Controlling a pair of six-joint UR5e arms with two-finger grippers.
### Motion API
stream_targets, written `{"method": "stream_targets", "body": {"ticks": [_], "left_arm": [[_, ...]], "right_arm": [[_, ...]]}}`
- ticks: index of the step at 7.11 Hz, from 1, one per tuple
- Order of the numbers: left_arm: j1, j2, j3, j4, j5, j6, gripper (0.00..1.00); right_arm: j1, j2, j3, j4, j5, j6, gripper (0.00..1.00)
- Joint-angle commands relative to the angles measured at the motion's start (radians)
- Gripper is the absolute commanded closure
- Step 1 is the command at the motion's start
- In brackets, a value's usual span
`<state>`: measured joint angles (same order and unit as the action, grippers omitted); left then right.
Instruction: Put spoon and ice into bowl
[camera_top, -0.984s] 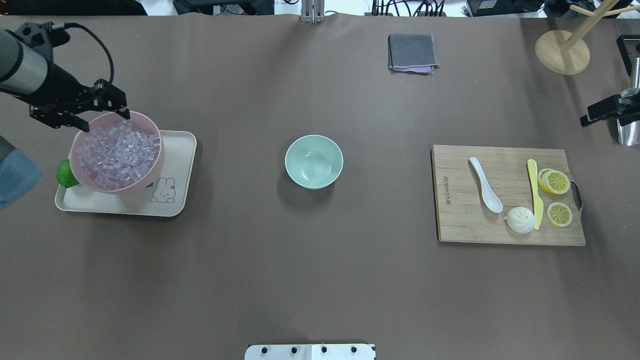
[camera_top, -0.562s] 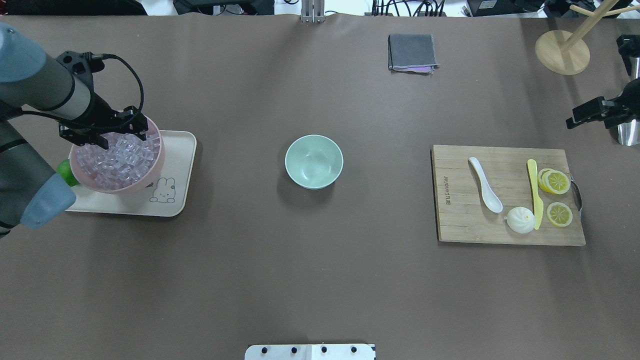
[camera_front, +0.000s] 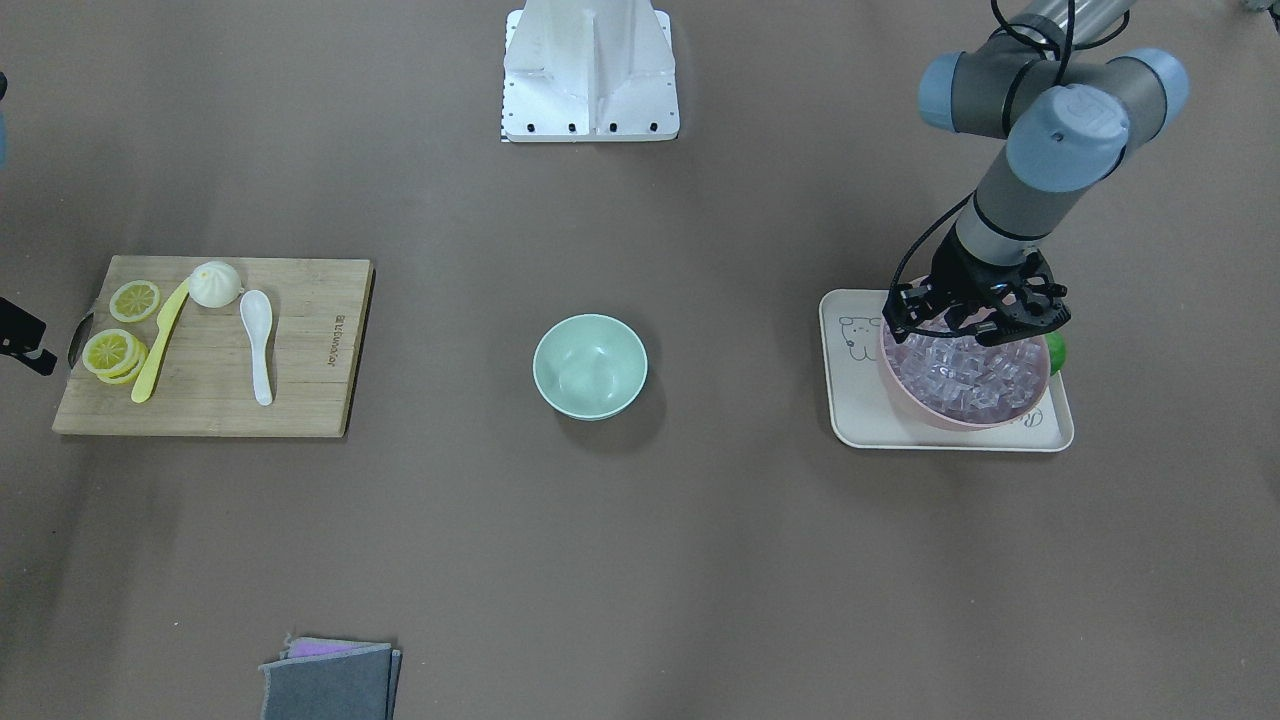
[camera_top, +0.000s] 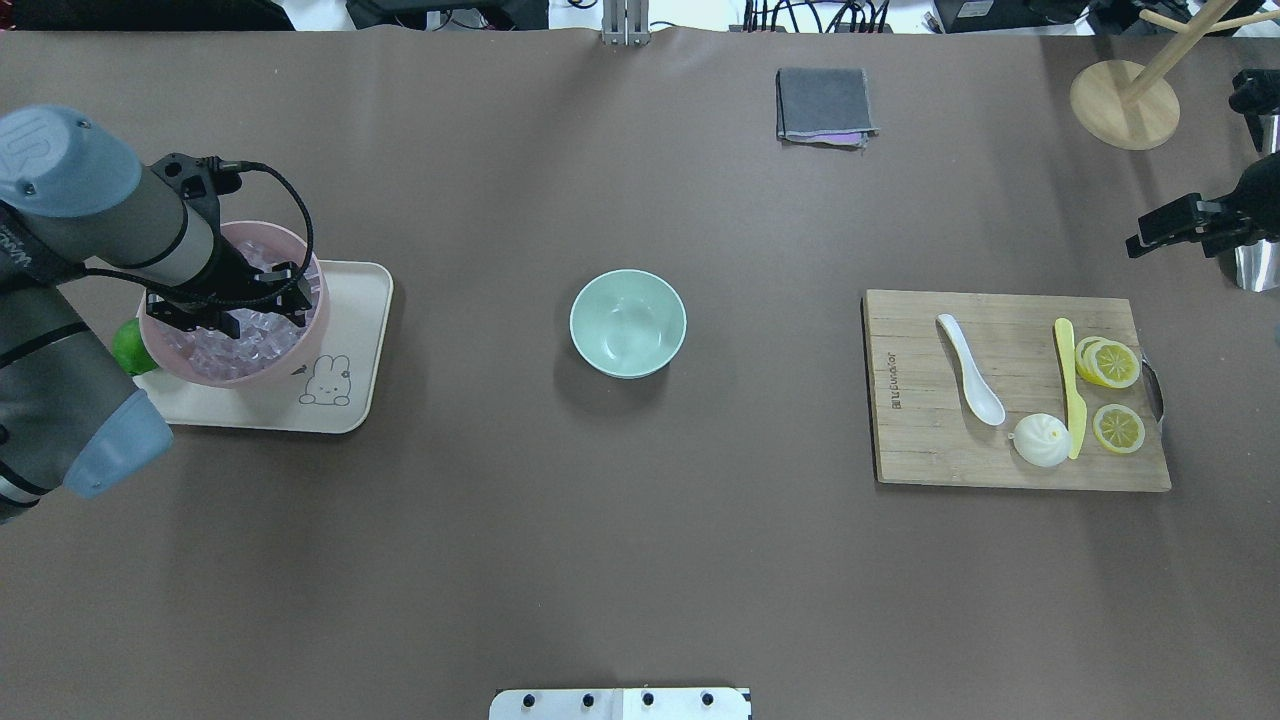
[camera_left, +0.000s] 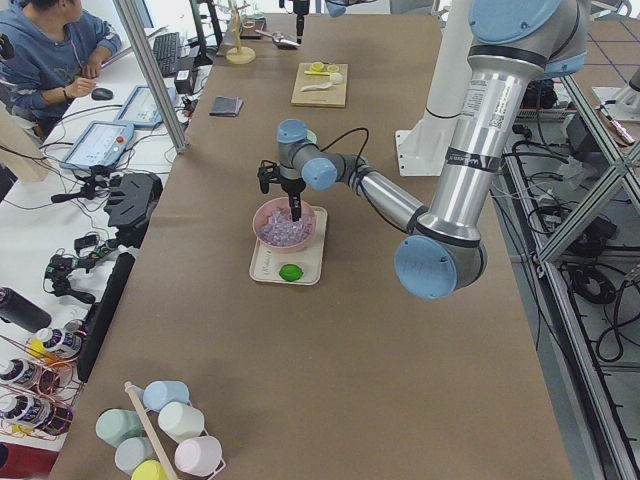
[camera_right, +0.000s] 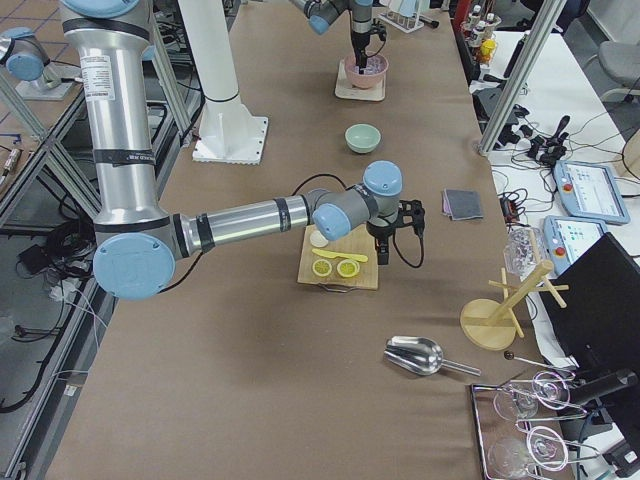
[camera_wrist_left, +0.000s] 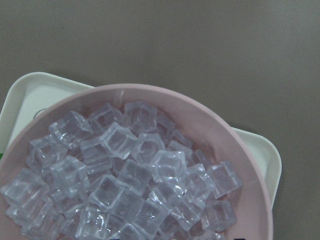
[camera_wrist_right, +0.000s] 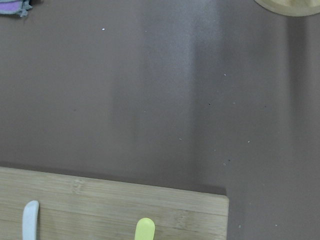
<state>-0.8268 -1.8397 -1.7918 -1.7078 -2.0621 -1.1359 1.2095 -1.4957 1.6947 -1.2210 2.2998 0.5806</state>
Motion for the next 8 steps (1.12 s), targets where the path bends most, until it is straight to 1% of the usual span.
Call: {"method": "stream_targets", "body": {"ticks": [1,6,8], "left_arm": [[0.009,0.01,0.002,0.0,0.002,0.001,0.34],[0.015,0.0,0.018,0.0,0.002,0.002,0.34],[0.017,-0.003,0.025,0.0,0.002,0.001,0.4]], "right_arm": [[-0.001,0.0,0.0,0.0,0.001,0.007,0.01],[-0.001,-0.009,0.002,0.0,0.001,0.013,0.01],[-0.001,-0.011,0.002,0.0,0.001,0.013,0.01]]}}
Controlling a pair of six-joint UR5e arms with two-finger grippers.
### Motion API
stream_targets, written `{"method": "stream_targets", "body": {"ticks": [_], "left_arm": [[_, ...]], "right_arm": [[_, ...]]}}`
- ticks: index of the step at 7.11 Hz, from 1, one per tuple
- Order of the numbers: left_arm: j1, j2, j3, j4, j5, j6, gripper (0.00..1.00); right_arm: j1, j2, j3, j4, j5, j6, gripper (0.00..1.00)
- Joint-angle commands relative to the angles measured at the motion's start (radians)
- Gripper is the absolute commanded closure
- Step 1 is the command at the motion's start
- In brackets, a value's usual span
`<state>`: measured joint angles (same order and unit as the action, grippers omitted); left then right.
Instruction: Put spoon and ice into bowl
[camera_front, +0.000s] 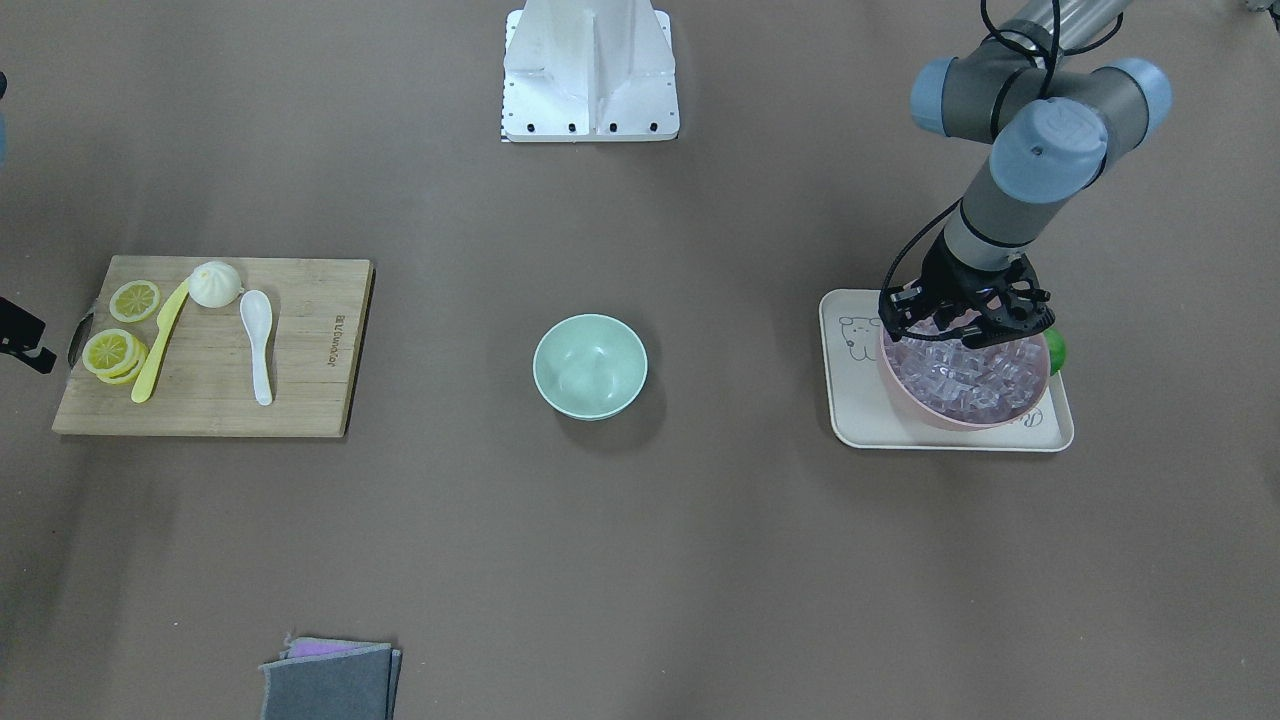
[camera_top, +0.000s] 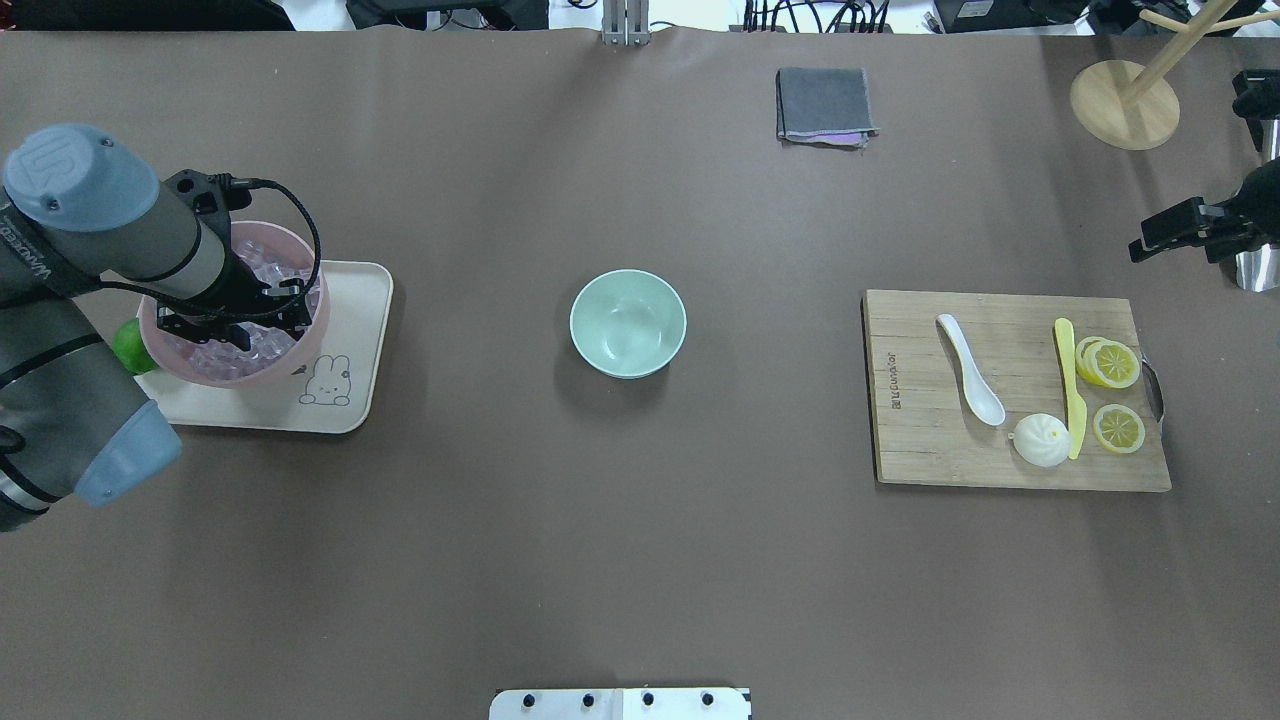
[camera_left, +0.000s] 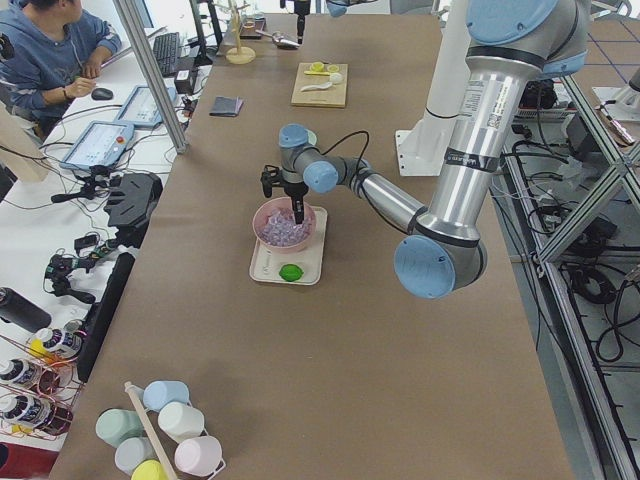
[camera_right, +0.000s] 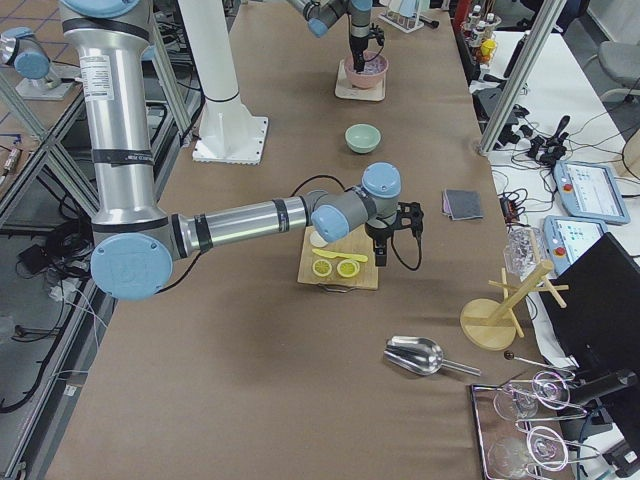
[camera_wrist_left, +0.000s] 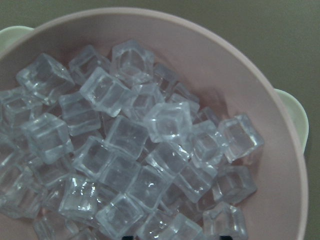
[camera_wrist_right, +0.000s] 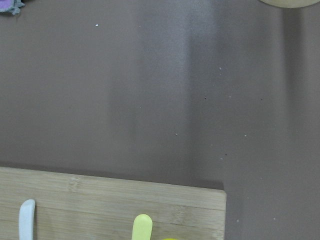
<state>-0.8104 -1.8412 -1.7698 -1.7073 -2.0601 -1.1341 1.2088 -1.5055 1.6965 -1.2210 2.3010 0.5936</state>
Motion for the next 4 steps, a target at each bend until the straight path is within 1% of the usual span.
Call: {"method": "stream_targets", "body": {"ticks": [1,2,3,4], "left_arm": [[0.002,-0.001,0.003,0.0,0.0,-0.001,0.47],[0.002,-0.001,0.004,0.0,0.0,-0.001,0.64],[0.002,-0.003,0.004,0.0,0.0,-0.001,0.93],[0.002,-0.006,0.004,0.0,-0.002,-0.001,1.0]], "right_arm": [[0.0,0.001,-0.001,0.0,0.0,0.0,0.01],[0.0,0.001,-0.001,0.0,0.0,0.0,0.01],[0.0,0.001,-0.001,0.0,0.0,0.0,0.01],[-0.002,0.005,-0.001,0.0,0.0,0.002,0.01]]}}
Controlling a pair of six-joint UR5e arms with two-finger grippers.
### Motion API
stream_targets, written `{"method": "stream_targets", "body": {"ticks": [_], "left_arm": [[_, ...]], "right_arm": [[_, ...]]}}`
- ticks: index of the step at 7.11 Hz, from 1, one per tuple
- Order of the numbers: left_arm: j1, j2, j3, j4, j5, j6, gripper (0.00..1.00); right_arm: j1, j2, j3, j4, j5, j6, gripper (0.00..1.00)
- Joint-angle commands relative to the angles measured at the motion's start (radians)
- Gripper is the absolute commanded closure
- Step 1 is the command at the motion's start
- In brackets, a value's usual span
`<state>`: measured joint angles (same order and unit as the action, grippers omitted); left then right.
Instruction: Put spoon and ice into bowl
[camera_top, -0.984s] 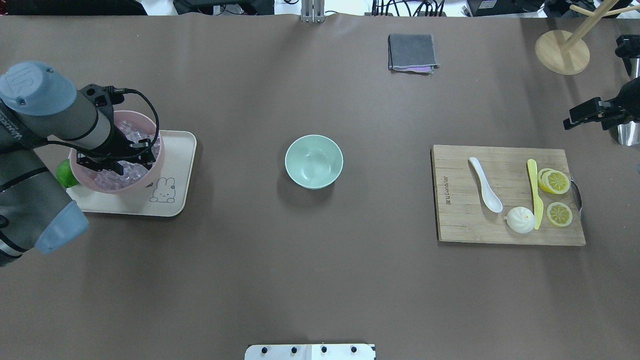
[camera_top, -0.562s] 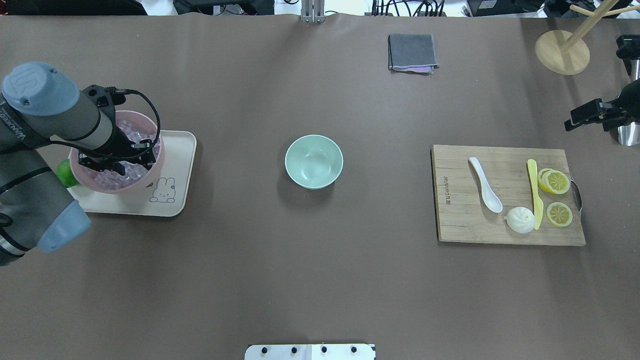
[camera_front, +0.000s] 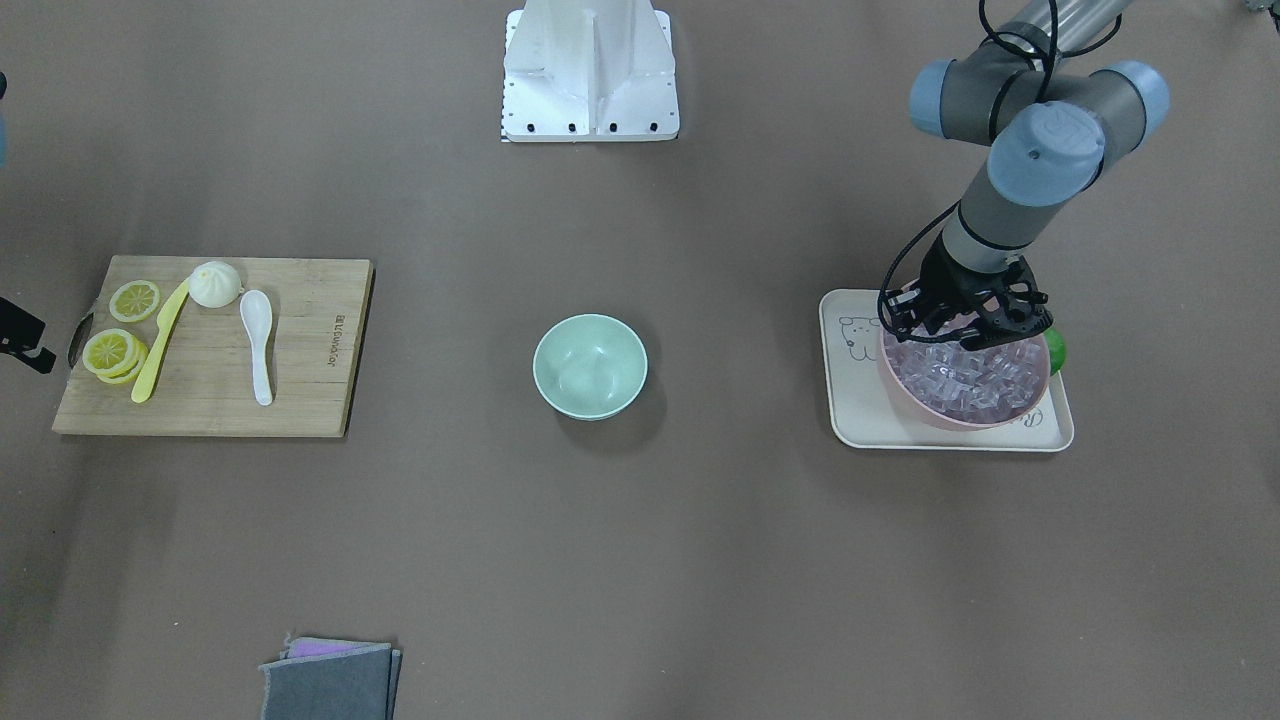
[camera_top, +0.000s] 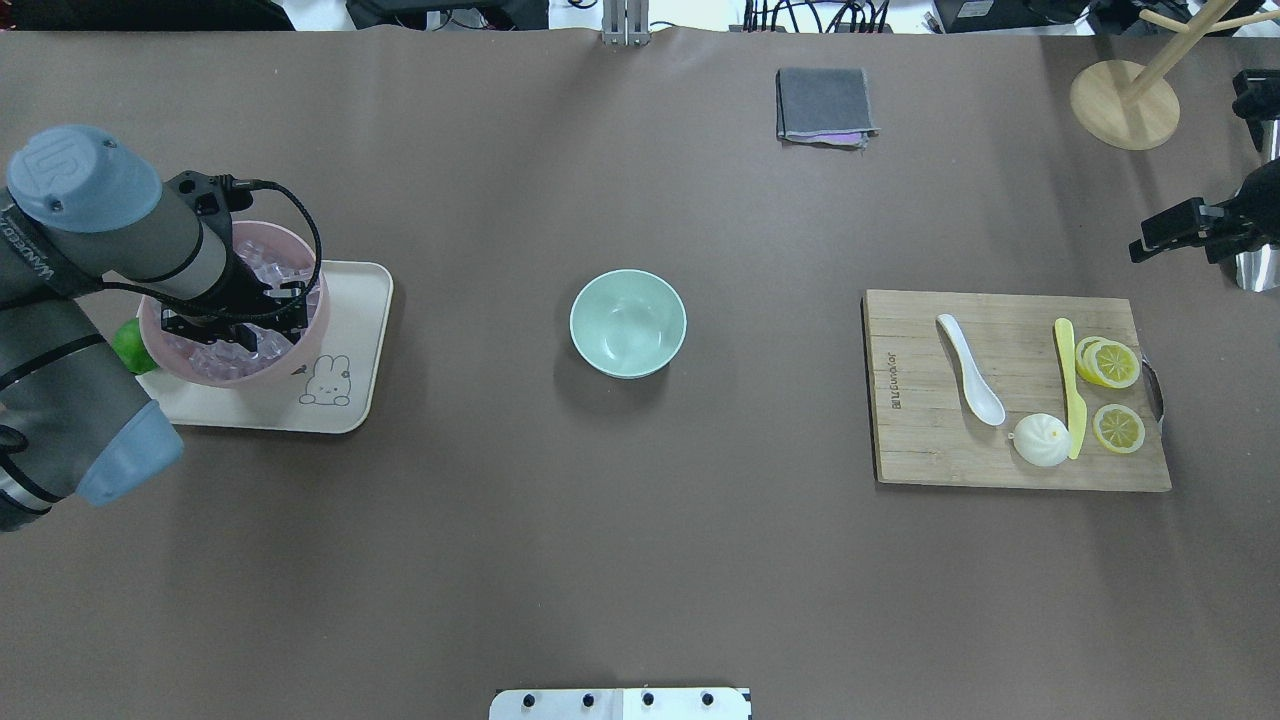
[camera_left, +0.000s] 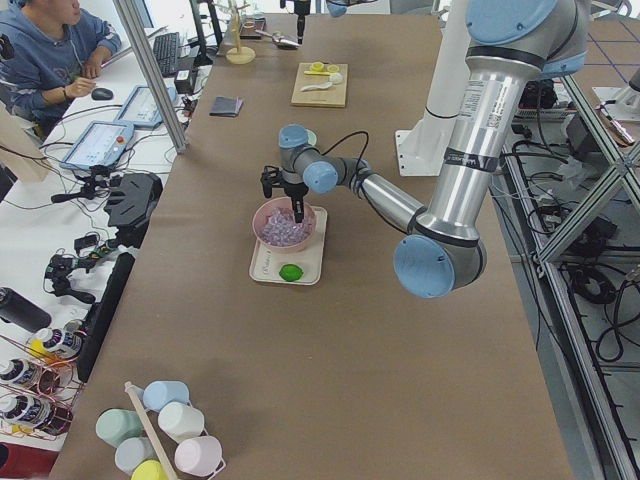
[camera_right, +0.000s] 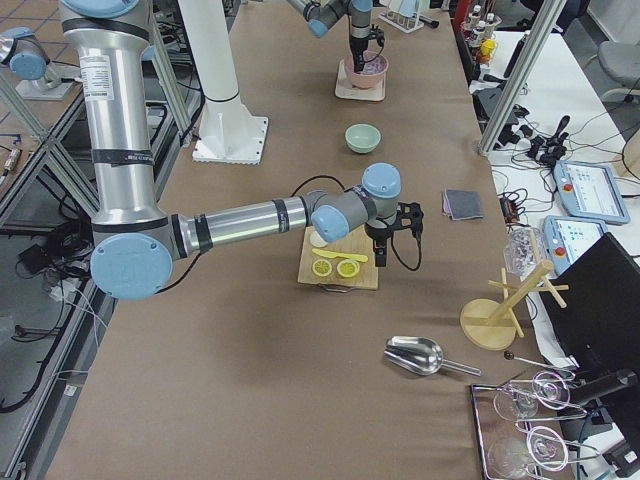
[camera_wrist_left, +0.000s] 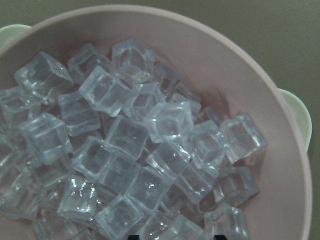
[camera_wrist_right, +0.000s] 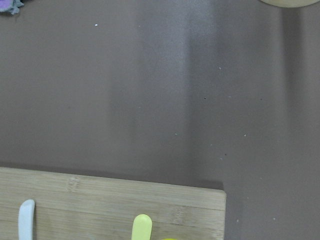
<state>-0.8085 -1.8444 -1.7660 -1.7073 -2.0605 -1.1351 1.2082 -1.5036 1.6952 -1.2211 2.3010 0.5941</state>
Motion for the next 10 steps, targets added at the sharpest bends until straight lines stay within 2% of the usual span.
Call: {"method": "stream_targets", "body": {"ticks": [1,5,7,9,10], "left_arm": [[0.0,-0.01,-0.001,0.002,-0.001,0.0,1.0],[-0.005,-0.021,-0.012,0.0,-0.003,0.005,1.0],[-0.052,-0.019,-0.03,0.027,-0.013,0.121,1.0],[-0.06,-0.035,-0.085,0.131,-0.013,0.147,1.0],[-0.086,-0.058,-0.092,0.17,-0.015,0.197,1.0]], "right_arm": [[-0.009,0.008,0.0,0.0,0.0,0.015,0.01],[-0.05,0.045,-0.005,0.0,-0.023,0.065,0.01],[-0.123,0.098,-0.012,0.0,-0.096,0.153,0.02],[-0.214,0.137,-0.025,-0.003,-0.19,0.219,0.05],[-0.252,0.157,-0.037,-0.002,-0.207,0.26,0.06]]}}
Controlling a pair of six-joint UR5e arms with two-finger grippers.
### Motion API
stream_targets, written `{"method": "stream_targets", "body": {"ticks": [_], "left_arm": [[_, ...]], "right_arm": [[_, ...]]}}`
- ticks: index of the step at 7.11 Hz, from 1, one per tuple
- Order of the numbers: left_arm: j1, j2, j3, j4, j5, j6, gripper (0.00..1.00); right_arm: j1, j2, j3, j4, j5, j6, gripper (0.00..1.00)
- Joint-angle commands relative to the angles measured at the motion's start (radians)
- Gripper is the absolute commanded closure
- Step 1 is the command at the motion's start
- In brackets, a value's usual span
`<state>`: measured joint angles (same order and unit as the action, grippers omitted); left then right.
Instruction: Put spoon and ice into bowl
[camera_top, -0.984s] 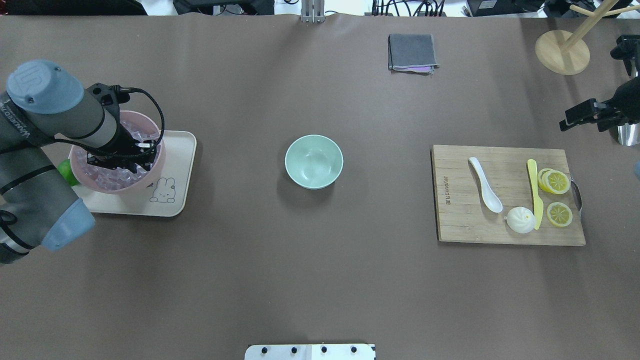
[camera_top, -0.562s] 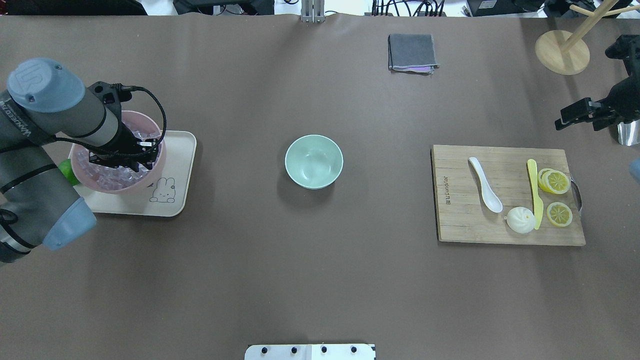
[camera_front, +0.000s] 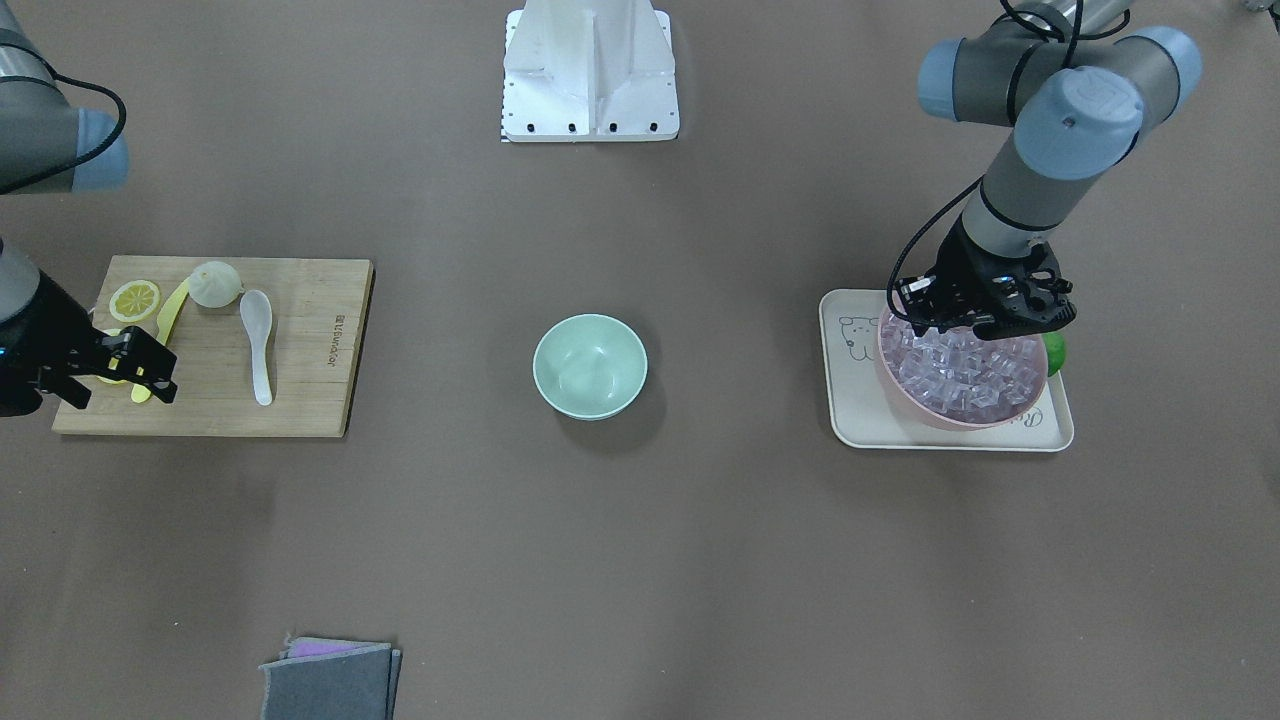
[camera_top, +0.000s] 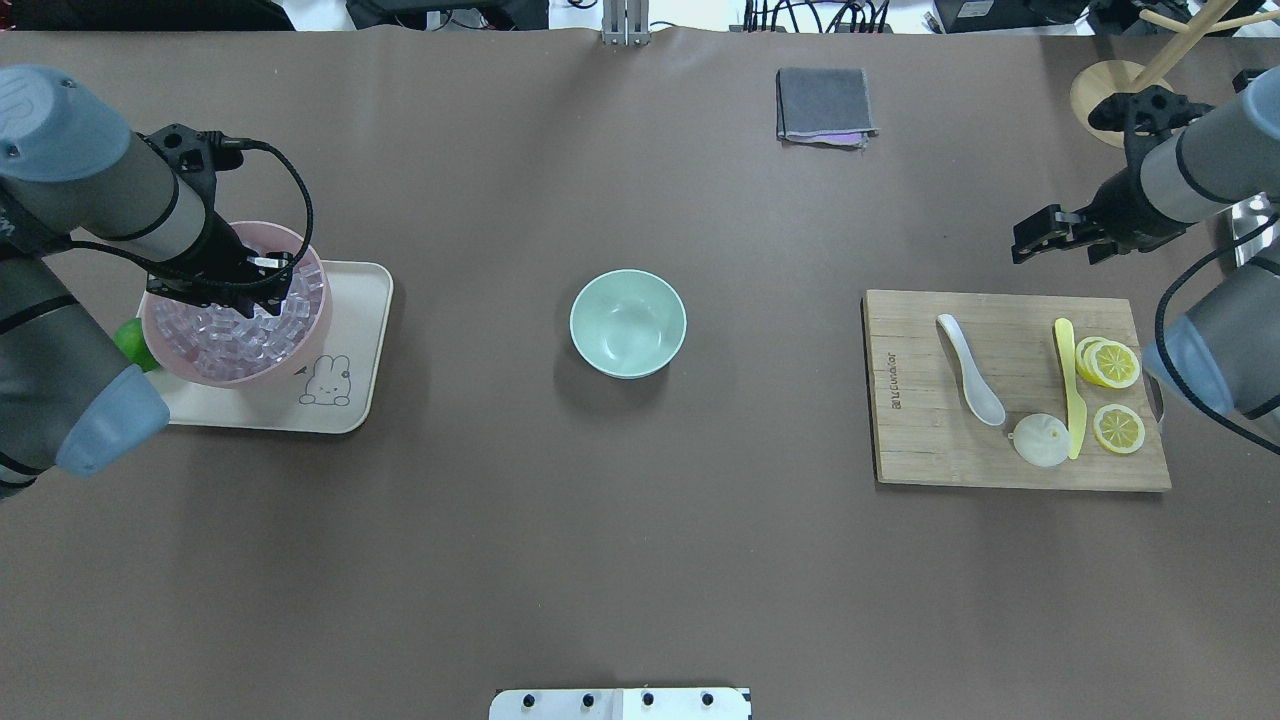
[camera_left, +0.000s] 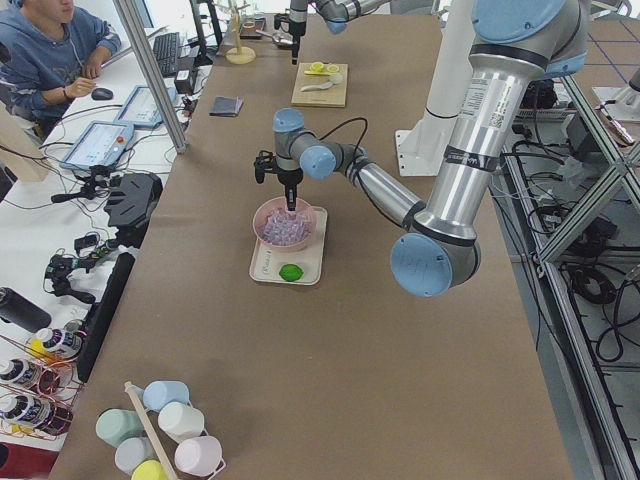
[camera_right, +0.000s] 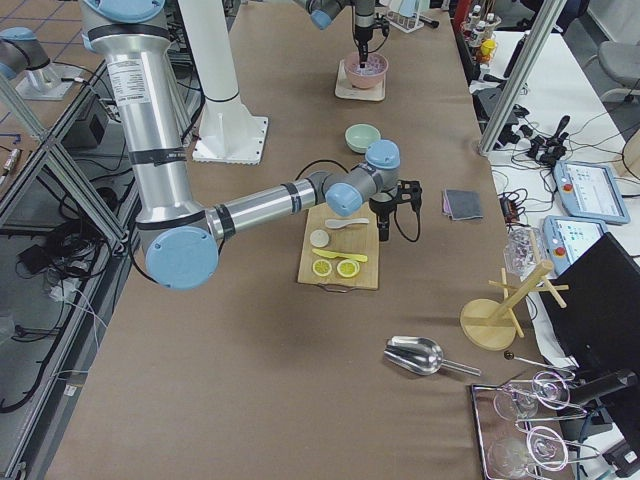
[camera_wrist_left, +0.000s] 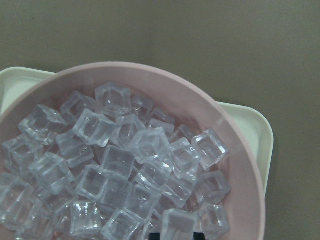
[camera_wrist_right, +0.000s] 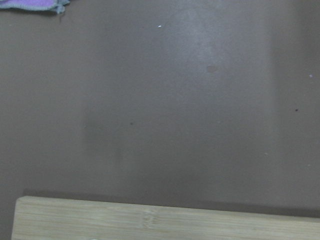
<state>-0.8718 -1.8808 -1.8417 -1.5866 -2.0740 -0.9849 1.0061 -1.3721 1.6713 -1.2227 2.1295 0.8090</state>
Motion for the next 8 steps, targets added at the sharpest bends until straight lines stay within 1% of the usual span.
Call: {"method": "stream_targets", "body": {"ticks": [1,3,4,5,6,7,8], "left_arm": [[-0.024,-0.068,-0.013,0.08,-0.001,0.048,1.0],[-0.021,-0.157,-0.002,0.144,-0.008,0.037,1.0],[-0.018,-0.194,0.022,0.143,-0.027,0.013,1.0],[-0.01,-0.24,0.042,0.14,-0.028,-0.045,1.0],[0.035,-0.294,0.07,0.137,-0.026,-0.101,1.0],[0.052,-0.346,0.108,0.134,-0.025,-0.139,1.0],[0.078,-0.374,0.131,0.131,-0.018,-0.171,1.0]], "right_arm": [[-0.073,0.03,-0.016,0.0,-0.04,0.048,0.06],[-0.11,0.028,-0.004,0.002,-0.04,0.045,0.09],[-0.141,0.028,-0.001,0.002,-0.042,0.039,0.13],[-0.149,0.027,-0.001,0.002,-0.037,0.035,0.18],[-0.149,0.015,0.004,0.002,-0.028,0.033,0.24],[-0.153,0.015,0.004,0.002,-0.025,0.035,0.32],[-0.161,0.013,0.002,0.002,-0.026,0.035,0.39]]}}
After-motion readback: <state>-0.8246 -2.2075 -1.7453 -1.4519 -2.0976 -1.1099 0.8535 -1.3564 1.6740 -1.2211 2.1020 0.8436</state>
